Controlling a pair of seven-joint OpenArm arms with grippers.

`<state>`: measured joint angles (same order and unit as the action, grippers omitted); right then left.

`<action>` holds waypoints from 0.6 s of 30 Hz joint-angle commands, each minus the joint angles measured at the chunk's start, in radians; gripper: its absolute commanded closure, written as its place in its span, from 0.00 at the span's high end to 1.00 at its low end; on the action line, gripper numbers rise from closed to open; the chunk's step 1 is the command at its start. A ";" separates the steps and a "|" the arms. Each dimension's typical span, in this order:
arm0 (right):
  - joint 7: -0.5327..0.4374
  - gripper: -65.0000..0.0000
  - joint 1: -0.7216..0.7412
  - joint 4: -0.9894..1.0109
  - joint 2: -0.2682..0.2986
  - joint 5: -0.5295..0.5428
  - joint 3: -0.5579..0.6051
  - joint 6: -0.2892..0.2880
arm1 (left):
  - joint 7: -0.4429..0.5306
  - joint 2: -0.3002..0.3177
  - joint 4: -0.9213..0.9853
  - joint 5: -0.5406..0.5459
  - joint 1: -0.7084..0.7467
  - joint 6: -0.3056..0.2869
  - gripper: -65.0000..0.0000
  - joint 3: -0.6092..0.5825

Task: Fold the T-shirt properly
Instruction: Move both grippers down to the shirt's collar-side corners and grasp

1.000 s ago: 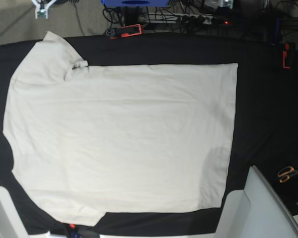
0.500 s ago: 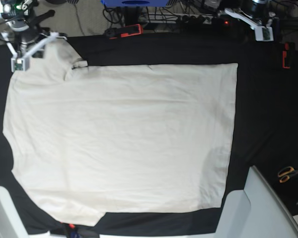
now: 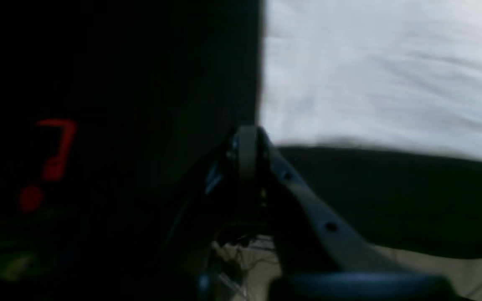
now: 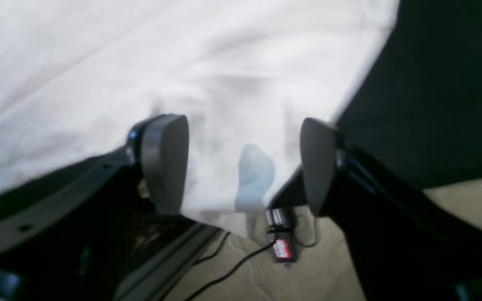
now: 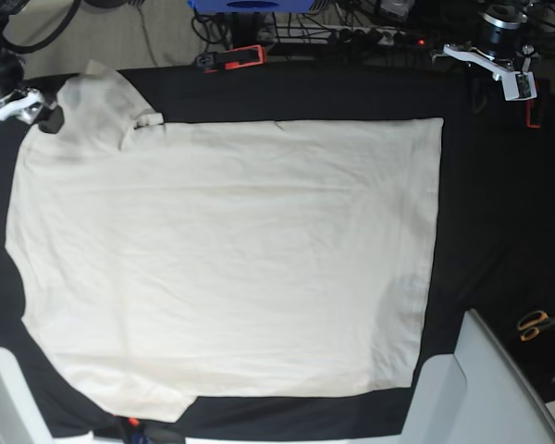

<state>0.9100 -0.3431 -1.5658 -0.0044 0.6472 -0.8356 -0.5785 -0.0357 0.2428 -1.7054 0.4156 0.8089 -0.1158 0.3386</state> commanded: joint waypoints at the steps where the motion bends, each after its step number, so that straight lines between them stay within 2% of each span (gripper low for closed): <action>1: -0.013 0.57 0.003 0.011 0.022 0.015 -0.014 -0.005 | 0.024 0.007 -0.014 0.004 0.004 -0.006 0.00 0.006; 9: -0.048 0.57 0.008 0.173 0.067 0.015 -0.015 -0.007 | 0.023 0.005 0.040 0.004 -0.004 -0.006 0.00 0.006; 18: -0.071 0.57 0.005 0.221 0.057 0.013 -0.012 -0.008 | 0.023 0.007 0.064 0.004 -0.004 -0.006 0.00 0.006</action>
<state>0.8387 -0.3355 -1.3354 0.0441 0.6510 -0.8444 -0.5777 -0.0349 0.2386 -1.6279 0.4160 0.7952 -0.1234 0.3389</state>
